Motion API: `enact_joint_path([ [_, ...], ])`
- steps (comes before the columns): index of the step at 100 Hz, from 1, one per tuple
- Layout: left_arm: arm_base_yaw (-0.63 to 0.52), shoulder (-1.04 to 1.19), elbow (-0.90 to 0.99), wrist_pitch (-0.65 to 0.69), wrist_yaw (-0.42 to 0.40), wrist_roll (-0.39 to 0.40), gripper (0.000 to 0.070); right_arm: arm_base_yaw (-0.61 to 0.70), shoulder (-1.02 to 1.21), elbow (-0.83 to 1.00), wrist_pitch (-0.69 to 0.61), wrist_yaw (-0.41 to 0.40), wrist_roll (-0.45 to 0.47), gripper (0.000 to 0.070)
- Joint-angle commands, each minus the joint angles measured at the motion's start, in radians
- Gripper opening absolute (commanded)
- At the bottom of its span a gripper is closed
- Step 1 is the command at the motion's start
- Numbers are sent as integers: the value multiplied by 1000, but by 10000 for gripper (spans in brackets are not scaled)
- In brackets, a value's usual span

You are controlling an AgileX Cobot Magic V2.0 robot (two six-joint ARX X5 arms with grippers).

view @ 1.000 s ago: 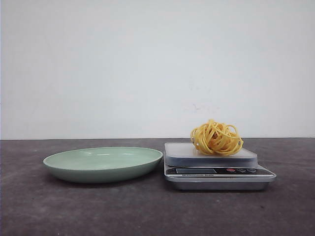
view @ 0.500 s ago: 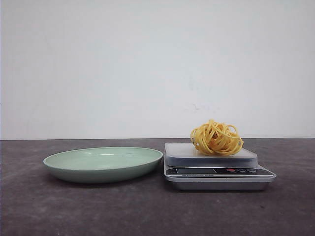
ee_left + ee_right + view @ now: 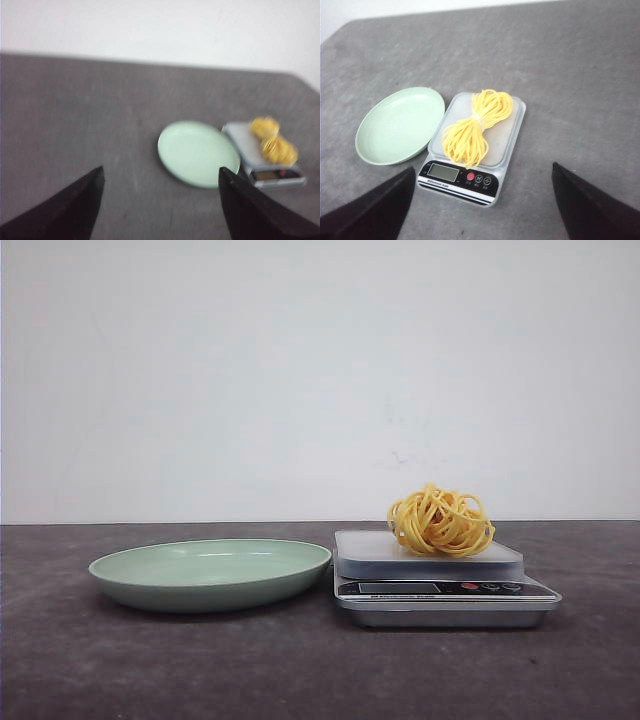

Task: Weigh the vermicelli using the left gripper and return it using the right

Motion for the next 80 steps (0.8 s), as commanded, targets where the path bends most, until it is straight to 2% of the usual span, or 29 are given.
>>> enact_joint_path([
  [1,-6,-5,-42,3,4,-39,425,19,42,43,19,12,10,540],
  [28,-6,-6,-166,12,11,-45,425,183,259,190,68,113,18,540],
  [53,-6,-6,-168,11,11,-45,425,374,537,355,65,299,93,540],
  [65,-6,-6,-168,10,11,-45,425,396,678,433,55,308,151,540],
  [80,-6,-6,-168,10,11,-45,425,397,838,509,32,307,167,540],
])
